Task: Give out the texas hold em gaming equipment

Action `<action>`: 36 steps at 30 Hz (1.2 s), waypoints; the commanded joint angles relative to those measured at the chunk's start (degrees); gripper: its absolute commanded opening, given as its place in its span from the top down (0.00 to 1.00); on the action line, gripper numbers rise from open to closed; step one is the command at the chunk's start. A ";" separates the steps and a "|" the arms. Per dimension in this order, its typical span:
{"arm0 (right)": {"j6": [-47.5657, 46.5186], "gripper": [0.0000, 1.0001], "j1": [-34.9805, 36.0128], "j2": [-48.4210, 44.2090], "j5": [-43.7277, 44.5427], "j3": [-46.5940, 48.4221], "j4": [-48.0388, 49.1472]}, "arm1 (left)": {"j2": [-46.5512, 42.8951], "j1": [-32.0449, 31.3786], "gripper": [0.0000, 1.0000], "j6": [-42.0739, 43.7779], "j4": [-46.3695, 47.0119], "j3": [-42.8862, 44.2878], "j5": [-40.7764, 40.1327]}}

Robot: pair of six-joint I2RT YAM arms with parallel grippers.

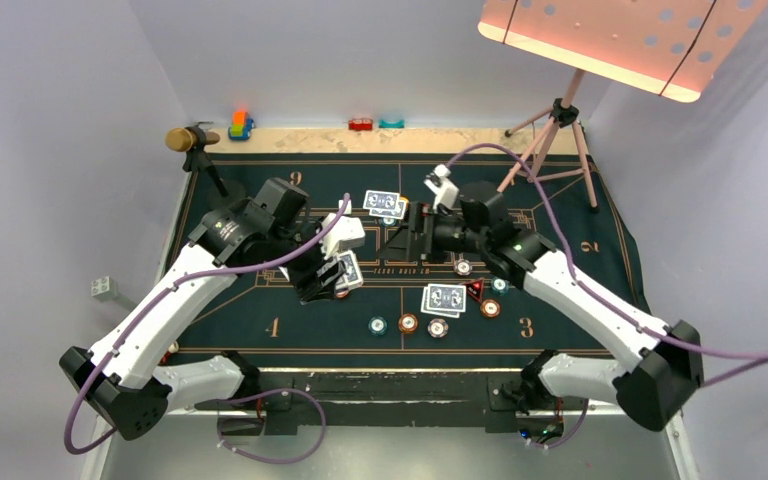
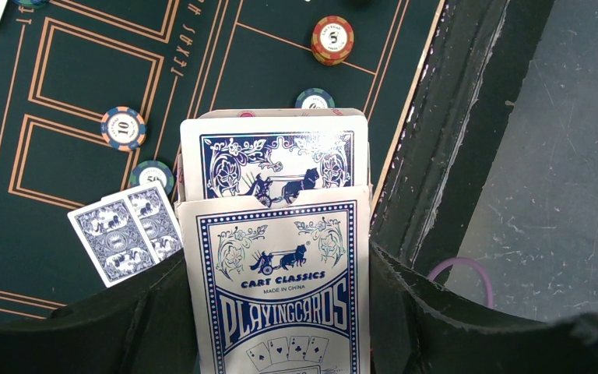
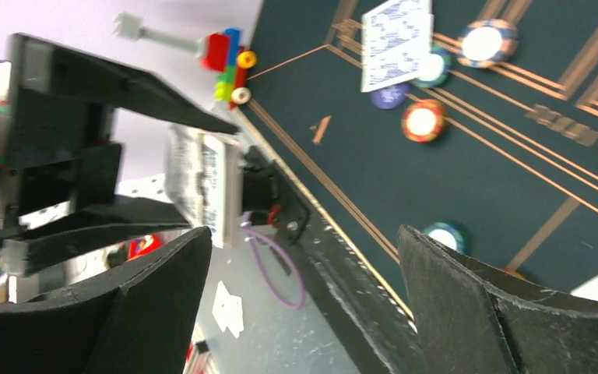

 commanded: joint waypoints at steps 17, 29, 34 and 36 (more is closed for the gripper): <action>7.59 0.07 10.51 17.13 -11.15 6.95 20.41 | -0.60 0.10 1.00 -0.61 1.03 1.41 1.28; 11.00 0.45 7.91 14.93 -11.88 2.45 23.63 | -1.21 0.18 1.00 -0.43 0.85 1.32 1.37; 11.87 0.49 6.45 12.71 -12.01 -0.77 24.78 | -1.21 0.13 1.00 -0.50 1.06 1.33 1.33; 12.12 0.51 6.15 12.29 -12.09 -1.58 25.20 | -1.26 0.15 1.00 -0.55 1.05 1.41 1.44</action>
